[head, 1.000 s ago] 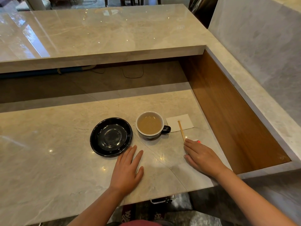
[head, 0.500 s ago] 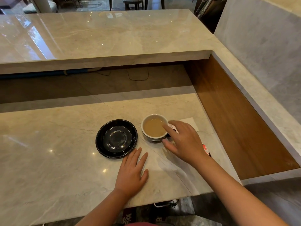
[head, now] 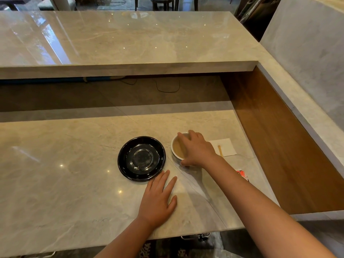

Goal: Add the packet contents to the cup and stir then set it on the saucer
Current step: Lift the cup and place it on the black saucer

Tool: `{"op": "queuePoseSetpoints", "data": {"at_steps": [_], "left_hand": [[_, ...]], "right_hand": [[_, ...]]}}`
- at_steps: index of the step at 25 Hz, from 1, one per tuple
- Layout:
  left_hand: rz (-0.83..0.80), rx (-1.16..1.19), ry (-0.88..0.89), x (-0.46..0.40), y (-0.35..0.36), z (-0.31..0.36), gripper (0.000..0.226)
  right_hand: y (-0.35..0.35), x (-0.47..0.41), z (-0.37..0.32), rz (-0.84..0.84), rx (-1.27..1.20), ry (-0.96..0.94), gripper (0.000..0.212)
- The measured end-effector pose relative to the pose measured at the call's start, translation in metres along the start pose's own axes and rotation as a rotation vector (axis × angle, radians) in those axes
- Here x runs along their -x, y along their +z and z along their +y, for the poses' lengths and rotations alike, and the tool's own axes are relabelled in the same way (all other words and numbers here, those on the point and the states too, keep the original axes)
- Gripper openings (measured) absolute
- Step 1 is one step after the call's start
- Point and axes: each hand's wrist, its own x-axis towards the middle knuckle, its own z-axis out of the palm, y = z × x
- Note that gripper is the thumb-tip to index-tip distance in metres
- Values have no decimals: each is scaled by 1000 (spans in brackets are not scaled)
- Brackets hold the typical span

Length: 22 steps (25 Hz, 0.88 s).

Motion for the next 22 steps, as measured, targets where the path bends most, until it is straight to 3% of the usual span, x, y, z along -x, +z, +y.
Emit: {"op": "queuePoseSetpoints", "data": {"at_steps": [12,22], "left_hand": [[-86,-94,45,4,-4,-7,62],[-66,-63,214,20,-12,-34,64]], "right_hand": [[-2,-5,-4,62,-147,-1,97],[-30,-9,-77,100,-162,-270,98]]}}
